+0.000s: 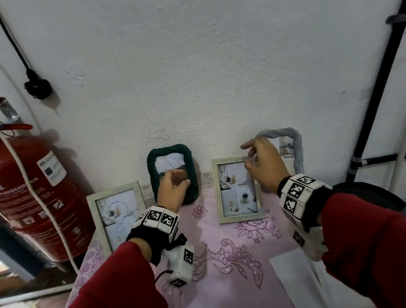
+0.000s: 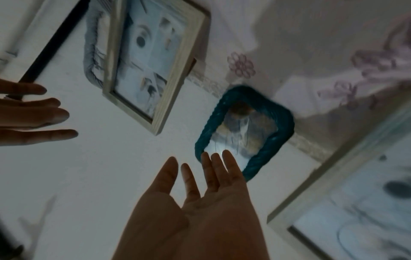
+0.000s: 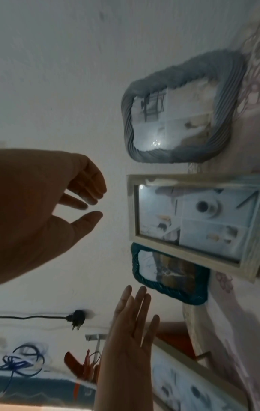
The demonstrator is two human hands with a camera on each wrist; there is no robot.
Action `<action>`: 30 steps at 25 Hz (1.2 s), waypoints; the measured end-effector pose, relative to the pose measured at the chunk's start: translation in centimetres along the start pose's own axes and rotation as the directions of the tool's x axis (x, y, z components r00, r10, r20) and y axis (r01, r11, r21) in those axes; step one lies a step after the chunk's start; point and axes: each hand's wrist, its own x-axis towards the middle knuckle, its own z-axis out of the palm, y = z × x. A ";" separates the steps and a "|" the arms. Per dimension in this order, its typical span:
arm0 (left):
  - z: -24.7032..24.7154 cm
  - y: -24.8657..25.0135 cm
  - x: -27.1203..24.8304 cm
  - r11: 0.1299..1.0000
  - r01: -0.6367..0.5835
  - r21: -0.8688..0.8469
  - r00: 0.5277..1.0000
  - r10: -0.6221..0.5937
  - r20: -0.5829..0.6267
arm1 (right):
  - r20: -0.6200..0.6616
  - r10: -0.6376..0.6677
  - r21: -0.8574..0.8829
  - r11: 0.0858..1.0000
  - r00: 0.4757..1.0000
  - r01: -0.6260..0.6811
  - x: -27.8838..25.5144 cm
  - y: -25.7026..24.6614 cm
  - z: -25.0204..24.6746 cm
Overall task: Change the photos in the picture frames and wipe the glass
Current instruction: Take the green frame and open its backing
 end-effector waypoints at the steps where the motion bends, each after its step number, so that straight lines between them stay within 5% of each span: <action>1: -1.0 0.5 0.2 0.997 -0.039 0.059 0.999 0.041 -0.022 | 0.008 -0.028 0.011 1.000 1.000 0.028 0.1 -0.7 0.3; 5: -5.2 2.2 1.6 0.920 -0.151 0.361 0.979 0.189 -0.073 | 0.047 -0.087 0.067 0.994 0.995 0.084 1.1 -3.6 2.0; 11: -9.9 3.3 5.7 0.613 -0.174 0.770 0.966 0.258 0.013 | 0.157 -0.103 0.039 0.994 0.982 0.098 5.1 -6.5 5.2; 18: -9.9 1.5 11.8 0.540 -0.116 0.834 0.993 0.082 0.084 | 0.285 -0.021 -0.088 0.995 0.958 0.049 10.9 -6.9 9.8; 22: -8.9 0.8 13.9 0.455 -0.139 0.880 0.975 -0.094 0.203 | 0.435 0.039 -0.185 0.982 0.900 0.047 12.5 -6.8 11.9; 25: -8.6 0.2 14.3 0.515 -0.151 0.844 0.965 -0.109 0.239 | 0.474 0.074 -0.167 0.986 0.878 0.007 13.2 -6.7 12.8; 30: -8.7 0.0 13.4 0.751 -0.134 0.646 0.983 0.020 0.181 | 0.370 0.056 -0.096 0.995 0.927 -0.022 12.7 -6.5 12.8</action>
